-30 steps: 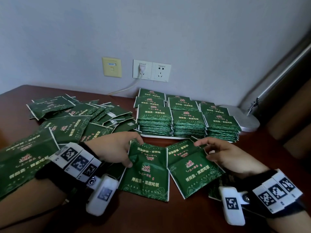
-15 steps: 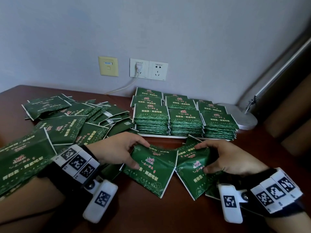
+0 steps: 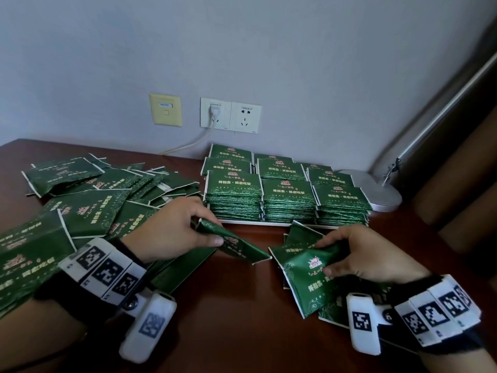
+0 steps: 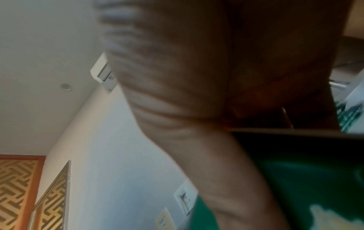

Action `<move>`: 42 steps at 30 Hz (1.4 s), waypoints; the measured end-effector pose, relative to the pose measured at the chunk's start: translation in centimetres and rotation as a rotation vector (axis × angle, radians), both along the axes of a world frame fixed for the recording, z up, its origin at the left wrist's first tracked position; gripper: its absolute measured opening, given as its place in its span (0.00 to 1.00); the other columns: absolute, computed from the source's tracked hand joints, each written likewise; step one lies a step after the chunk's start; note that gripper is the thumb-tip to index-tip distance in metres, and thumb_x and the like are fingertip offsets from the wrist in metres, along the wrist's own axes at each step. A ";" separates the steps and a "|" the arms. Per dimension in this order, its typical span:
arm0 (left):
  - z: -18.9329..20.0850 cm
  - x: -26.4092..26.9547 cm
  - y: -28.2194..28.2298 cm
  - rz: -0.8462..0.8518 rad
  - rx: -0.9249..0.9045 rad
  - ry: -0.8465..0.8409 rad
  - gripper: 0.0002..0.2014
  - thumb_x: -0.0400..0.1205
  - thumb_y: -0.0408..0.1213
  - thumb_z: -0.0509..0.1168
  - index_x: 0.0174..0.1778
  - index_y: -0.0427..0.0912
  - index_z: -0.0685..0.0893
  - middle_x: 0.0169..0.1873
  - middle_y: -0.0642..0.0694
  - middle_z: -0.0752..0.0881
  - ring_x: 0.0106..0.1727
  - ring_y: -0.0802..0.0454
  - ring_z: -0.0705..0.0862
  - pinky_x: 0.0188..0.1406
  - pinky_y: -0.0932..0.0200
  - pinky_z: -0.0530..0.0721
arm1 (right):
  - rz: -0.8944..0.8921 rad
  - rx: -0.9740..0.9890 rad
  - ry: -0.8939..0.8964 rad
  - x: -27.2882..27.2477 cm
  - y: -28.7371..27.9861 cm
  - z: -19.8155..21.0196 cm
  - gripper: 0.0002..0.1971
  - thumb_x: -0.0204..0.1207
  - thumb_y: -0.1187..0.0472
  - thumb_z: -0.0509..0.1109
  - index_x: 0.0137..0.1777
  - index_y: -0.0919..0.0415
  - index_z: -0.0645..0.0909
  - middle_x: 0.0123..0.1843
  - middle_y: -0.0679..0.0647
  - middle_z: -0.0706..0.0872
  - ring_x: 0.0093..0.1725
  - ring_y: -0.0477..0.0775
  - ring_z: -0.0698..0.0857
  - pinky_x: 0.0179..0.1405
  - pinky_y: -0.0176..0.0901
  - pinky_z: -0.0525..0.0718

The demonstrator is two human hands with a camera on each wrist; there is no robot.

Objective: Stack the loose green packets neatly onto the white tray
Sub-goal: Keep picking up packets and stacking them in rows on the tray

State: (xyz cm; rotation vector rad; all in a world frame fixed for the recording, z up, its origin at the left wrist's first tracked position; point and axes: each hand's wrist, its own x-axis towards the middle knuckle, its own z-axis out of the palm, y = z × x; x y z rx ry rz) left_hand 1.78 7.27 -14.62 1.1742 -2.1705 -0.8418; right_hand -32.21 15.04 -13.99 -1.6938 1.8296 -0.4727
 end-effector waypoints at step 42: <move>7.2 -6.5 -7.3 0.122 0.448 0.569 0.23 0.82 0.17 0.63 0.60 0.52 0.82 0.65 0.39 0.80 0.61 0.37 0.84 0.39 0.49 0.91 | -0.313 -0.404 -0.867 -4.5 -6.4 6.8 0.23 0.75 0.81 0.64 0.63 0.57 0.78 0.46 0.65 0.86 0.32 0.55 0.88 0.23 0.42 0.86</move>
